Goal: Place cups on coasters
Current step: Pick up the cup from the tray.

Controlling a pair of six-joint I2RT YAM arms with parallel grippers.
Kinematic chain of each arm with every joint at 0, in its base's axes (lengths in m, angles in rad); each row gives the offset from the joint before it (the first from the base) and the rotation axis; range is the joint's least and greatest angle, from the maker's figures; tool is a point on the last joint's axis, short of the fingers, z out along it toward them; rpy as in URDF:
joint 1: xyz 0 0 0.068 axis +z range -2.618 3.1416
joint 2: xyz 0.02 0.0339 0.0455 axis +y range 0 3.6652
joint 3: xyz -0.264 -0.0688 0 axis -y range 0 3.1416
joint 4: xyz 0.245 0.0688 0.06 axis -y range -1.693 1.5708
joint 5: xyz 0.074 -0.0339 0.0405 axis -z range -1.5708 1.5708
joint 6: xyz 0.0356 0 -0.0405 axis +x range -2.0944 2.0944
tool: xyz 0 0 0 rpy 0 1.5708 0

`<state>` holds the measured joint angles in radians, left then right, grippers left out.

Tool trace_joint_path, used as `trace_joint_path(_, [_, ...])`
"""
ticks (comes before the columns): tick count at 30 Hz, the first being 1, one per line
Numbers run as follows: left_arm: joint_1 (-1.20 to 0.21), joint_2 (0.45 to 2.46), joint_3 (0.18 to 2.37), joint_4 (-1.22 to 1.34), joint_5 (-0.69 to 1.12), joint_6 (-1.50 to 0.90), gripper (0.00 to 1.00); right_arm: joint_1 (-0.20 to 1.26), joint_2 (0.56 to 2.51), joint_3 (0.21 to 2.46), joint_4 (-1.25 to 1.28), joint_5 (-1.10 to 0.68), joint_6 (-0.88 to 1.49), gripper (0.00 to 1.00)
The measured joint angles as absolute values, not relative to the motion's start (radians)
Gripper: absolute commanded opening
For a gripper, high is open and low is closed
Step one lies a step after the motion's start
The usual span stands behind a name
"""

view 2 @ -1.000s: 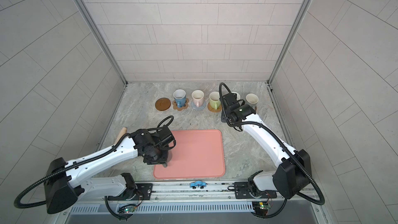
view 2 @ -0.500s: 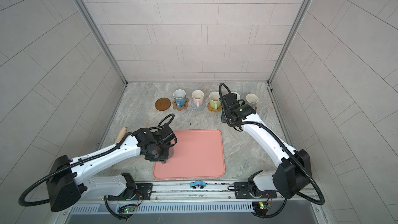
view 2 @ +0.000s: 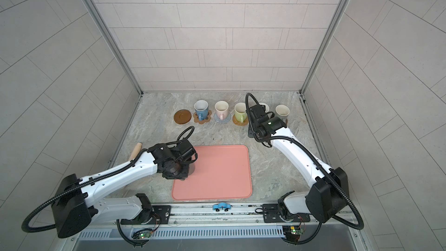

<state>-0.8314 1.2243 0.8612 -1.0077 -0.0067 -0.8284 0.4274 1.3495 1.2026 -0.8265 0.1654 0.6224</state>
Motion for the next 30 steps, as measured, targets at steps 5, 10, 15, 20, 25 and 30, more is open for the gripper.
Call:
trace_joint_path(5, [-0.831, 1.19, 0.836, -0.981, -0.015, -0.825, 0.12, 0.427, 1.349, 1.203, -0.836, 0.167, 0.622, 0.5])
trace_joint_path(10, [-0.831, 1.168, 0.82, -0.961, -0.036, -0.825, 0.11, 0.427, 1.346, 1.203, -0.842, 0.173, 0.624, 0.5])
trace_joint_path(15, [-0.824, 1.166, 0.82, -0.953, -0.062, -0.816, 0.11, 0.427, 1.342, 1.203, -0.847, 0.179, 0.625, 0.5])
trace_joint_path(20, [-0.805, 1.155, 0.821, -0.95, -0.089, -0.802, 0.11, 0.427, 1.332, 1.203, -0.863, 0.184, 0.626, 0.5])
trace_joint_path(25, [-0.769, 1.142, 0.836, -0.943, -0.104, -0.778, 0.1, 0.427, 1.325, 1.203, -0.874, 0.188, 0.625, 0.5])
trace_joint_path(30, [-0.732, 1.14, 0.861, -0.938, -0.112, -0.751, 0.08, 0.427, 1.318, 1.203, -0.881, 0.189, 0.625, 0.5])
